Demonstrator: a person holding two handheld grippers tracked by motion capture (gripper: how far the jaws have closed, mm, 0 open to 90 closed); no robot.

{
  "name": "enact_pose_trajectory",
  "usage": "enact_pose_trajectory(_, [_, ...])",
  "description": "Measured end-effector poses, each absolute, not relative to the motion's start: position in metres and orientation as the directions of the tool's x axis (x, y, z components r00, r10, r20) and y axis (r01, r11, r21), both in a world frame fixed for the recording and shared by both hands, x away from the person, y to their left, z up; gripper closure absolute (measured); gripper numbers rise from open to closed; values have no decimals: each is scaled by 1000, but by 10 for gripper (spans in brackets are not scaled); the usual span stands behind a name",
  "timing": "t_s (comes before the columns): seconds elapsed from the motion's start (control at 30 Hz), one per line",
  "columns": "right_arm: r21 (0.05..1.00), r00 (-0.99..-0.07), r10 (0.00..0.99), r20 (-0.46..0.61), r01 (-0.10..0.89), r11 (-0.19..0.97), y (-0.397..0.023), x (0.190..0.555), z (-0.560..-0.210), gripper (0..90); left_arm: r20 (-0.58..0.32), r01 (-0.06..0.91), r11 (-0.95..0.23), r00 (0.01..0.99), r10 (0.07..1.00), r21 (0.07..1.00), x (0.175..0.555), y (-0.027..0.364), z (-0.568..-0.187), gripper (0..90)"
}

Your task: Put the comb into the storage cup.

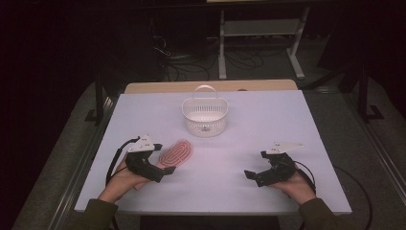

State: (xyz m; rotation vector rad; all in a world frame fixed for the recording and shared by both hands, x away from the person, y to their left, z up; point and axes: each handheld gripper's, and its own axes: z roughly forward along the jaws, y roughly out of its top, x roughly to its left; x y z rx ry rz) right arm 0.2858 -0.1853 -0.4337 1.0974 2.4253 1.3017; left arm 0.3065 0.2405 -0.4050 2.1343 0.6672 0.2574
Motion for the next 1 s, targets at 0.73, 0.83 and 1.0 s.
enact_pose_trajectory(0.73, [777,-710,682,175,525,347,-186,286,-434,0,-57,374,-464,823,565,803,310,247,-404,0])
enact_pose_trajectory(0.83, [778,-710,682,175,524,346,-186,286,-434,0,-56,374,-461,821,569,804,311,248,-402,0])
enact_pose_trajectory(1.0, [778,-708,683,179,527,342,-186,287,-434,0,-57,375,-450,815,577,810,313,251,-399,0])
